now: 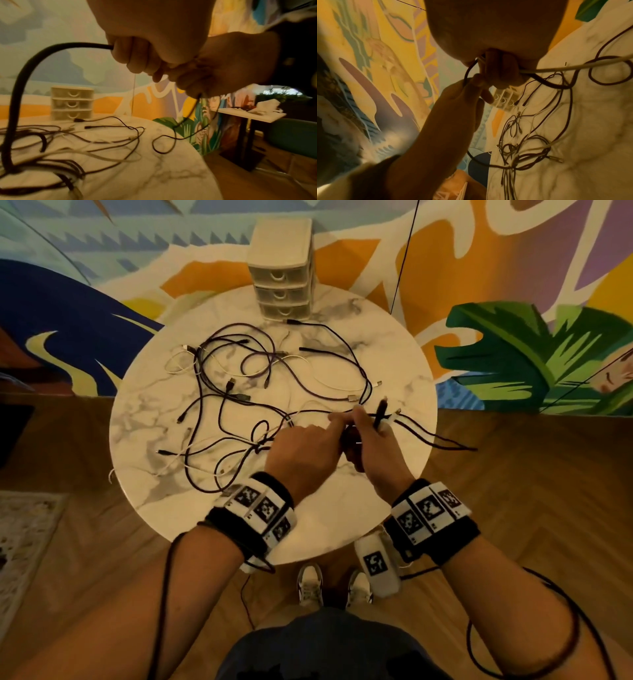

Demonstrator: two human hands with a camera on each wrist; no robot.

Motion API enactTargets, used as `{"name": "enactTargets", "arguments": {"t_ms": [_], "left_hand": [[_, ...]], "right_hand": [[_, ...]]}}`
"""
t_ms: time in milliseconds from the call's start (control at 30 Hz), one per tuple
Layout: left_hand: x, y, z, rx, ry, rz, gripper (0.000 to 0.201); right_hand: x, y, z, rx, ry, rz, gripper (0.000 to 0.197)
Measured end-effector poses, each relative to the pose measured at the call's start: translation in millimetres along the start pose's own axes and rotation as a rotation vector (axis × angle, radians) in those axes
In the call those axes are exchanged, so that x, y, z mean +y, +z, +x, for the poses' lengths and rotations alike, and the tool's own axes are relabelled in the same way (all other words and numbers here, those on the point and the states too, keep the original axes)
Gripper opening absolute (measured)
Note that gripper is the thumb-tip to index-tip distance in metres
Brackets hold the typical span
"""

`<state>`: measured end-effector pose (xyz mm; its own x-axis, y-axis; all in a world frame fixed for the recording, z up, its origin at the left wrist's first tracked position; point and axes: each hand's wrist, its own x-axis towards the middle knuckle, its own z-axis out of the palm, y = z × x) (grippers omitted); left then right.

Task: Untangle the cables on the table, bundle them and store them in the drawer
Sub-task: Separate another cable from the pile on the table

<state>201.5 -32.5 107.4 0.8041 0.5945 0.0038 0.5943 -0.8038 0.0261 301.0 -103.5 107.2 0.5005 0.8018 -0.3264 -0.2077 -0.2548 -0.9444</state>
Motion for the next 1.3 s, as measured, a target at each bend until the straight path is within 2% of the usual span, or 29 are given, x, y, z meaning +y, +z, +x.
{"name": "enactTargets", "arguments": {"t_ms": [67, 133, 200, 267, 333, 433, 533, 667, 767, 867, 967, 1067, 1167, 1233, 1300], "left_hand": [[1, 7, -6, 0.004, -0.005, -0.080, 0.030], [-11, 20, -12, -0.027, -0.069, -0.168, 0.027], [-37, 34, -15, -0.072, -0.194, -0.270, 0.029], [-71, 45, -8, -0.028, -0.336, -0.386, 0.032], [-102, 48, 3, 0.009, -0.403, -0.456, 0.036], [-122, 50, 14, -0.019, -0.429, -0.431, 0.035], [-124, 59, 13, -0.118, -0.460, -0.405, 0.040], [-121, 50, 20, -0.032, -0.392, -0.629, 0.035], [-117, 47, 19, -0.047, -0.375, -0.808, 0.042], [-110, 47, 15, -0.014, -0.454, -1.079, 0.045], [-105, 35, 18, 0.048, -0.496, -1.214, 0.042], [-99, 20, 15, 0.074, -0.425, -1.148, 0.043], [-80, 9, 5, -0.001, -0.280, -0.867, 0.042], [-66, 6, -1, -0.058, -0.196, -0.688, 0.038], [-60, 8, -7, -0.051, -0.139, -0.600, 0.032]], "right_hand": [[-5, -2, 2, 0.007, -0.043, -0.058, 0.048], [-12, -11, 7, 0.048, -0.116, -0.026, 0.048], [-20, -18, 10, 0.104, -0.170, 0.038, 0.048], [-28, -21, 11, 0.153, -0.225, 0.082, 0.048], [-34, -21, 11, 0.201, -0.273, 0.121, 0.048], [-42, -20, 9, 0.241, -0.335, 0.192, 0.048], [-49, -23, 7, 0.252, -0.369, 0.224, 0.047], [-54, -31, 8, 0.337, -0.378, 0.312, 0.048], [-50, -33, 7, 0.338, -0.338, 0.342, 0.051], [-35, -24, 1, 0.239, -0.235, 0.261, 0.051], [-19, -11, -3, 0.111, -0.140, 0.146, 0.048], [-11, 7, 2, -0.030, -0.102, 0.025, 0.041], [-13, 28, 16, -0.160, -0.056, -0.107, 0.053], [-15, 39, 24, -0.205, -0.041, -0.191, 0.061], [-12, 42, 27, -0.200, -0.021, -0.167, 0.053]]}}
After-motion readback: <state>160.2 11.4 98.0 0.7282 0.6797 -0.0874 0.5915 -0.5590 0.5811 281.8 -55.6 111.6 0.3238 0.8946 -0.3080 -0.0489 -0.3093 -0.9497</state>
